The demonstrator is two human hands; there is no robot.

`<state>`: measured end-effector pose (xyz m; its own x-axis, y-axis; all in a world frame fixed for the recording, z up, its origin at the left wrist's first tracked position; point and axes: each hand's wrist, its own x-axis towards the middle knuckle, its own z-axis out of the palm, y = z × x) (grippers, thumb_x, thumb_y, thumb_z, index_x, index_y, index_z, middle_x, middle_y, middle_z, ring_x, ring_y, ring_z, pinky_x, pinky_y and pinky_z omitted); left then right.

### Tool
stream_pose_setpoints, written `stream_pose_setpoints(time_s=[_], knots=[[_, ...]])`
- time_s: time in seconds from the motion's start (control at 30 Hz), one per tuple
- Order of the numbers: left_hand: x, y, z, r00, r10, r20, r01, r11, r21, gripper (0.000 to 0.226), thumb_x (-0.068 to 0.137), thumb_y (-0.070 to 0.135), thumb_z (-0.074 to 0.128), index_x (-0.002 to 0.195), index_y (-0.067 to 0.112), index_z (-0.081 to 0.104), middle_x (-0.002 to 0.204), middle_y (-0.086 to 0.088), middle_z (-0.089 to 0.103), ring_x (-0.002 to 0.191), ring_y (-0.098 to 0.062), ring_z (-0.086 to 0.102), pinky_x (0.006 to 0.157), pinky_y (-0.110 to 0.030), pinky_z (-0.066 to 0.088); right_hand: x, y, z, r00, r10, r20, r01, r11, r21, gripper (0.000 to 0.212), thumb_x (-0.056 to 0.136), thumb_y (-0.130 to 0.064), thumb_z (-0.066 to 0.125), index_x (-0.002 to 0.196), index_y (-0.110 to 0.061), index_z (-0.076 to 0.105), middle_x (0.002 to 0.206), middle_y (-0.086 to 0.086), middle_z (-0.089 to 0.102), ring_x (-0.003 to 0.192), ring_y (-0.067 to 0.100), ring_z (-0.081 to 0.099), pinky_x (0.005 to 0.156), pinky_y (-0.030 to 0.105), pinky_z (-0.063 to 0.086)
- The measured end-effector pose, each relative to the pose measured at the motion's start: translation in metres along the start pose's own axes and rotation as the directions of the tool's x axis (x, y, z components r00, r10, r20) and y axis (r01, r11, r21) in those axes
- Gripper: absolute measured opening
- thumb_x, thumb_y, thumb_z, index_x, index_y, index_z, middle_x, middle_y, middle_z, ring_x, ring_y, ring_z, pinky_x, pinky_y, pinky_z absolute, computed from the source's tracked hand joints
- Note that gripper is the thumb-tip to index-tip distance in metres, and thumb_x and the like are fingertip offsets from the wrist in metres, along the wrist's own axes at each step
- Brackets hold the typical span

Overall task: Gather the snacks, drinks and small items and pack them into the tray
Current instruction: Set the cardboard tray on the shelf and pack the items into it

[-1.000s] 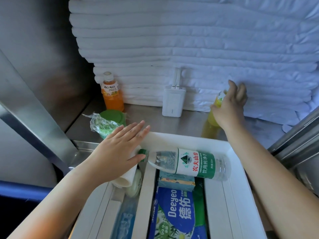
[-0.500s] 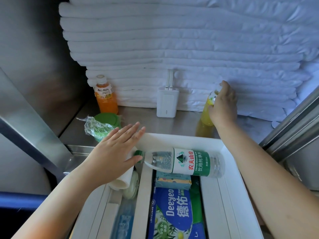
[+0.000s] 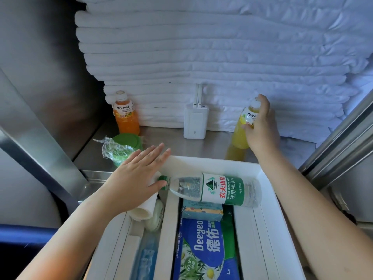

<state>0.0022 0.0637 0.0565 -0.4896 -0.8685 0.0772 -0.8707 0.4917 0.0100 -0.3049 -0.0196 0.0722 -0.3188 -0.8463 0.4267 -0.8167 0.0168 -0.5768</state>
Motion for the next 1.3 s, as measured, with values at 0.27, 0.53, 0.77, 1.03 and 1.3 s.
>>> stream_pose_setpoints(time_s=[0.27,0.53,0.77,1.03,1.3], knots=[[0.000,0.001,-0.002,1.000,0.001,0.013,-0.001,1.000,0.001,0.071,0.095,0.055,0.025,0.134,0.039,-0.032,0.149,0.014,-0.028,0.138,-0.003,-0.024,0.105,-0.020,-0.024,-0.025,-0.031,-0.034,0.989,-0.151,-0.011,0.145,0.927,0.345,0.083,0.081,-0.010,0.068,0.141,-0.043,0.021,0.120,-0.011,0.039,0.108,0.008,0.046,0.091,0.037,0.046],[0.000,-0.001,-0.001,1.000,-0.003,0.030,0.004,1.000,-0.014,0.071,0.093,0.057,0.024,0.135,0.040,-0.031,0.150,0.016,-0.028,0.137,0.000,-0.026,0.102,-0.017,-0.027,-0.054,-0.059,-0.062,0.973,-0.209,0.098,0.117,0.811,0.573,0.082,0.075,-0.035,0.076,0.142,-0.043,0.028,0.116,-0.021,0.056,0.102,-0.005,0.057,0.083,0.029,0.054],[0.001,-0.001,-0.002,0.999,0.000,0.051,0.003,0.999,-0.044,0.068,0.091,0.059,0.019,0.138,0.041,-0.026,0.151,0.017,-0.025,0.134,0.004,-0.027,0.101,-0.014,-0.028,-0.066,-0.062,-0.062,0.956,-0.216,0.200,0.099,0.875,0.474,0.062,0.072,-0.048,0.075,0.127,-0.035,0.050,0.118,-0.013,0.057,0.107,0.006,0.056,0.090,0.042,0.050],[0.006,0.001,-0.013,0.991,-0.017,0.133,0.038,0.987,-0.156,0.064,0.090,0.061,0.024,0.139,0.043,-0.014,0.149,0.021,-0.013,0.137,0.004,-0.013,0.108,-0.018,-0.012,-0.071,-0.056,-0.072,0.889,-0.296,0.350,0.123,0.890,0.439,0.069,0.064,-0.060,0.071,0.127,-0.044,0.051,0.111,-0.022,0.060,0.093,-0.008,0.058,0.075,0.020,0.046],[0.004,0.060,-0.057,0.993,0.022,-0.115,-0.090,0.767,-0.635,0.067,0.080,0.065,0.041,0.142,0.047,0.024,0.129,0.033,0.046,0.109,0.016,0.048,0.087,-0.012,0.044,-0.075,-0.042,-0.077,0.711,-0.354,0.608,0.077,0.898,0.433,0.064,0.044,-0.054,0.082,0.103,-0.051,0.057,0.106,-0.031,0.061,0.094,-0.008,0.060,0.078,0.024,0.050]])
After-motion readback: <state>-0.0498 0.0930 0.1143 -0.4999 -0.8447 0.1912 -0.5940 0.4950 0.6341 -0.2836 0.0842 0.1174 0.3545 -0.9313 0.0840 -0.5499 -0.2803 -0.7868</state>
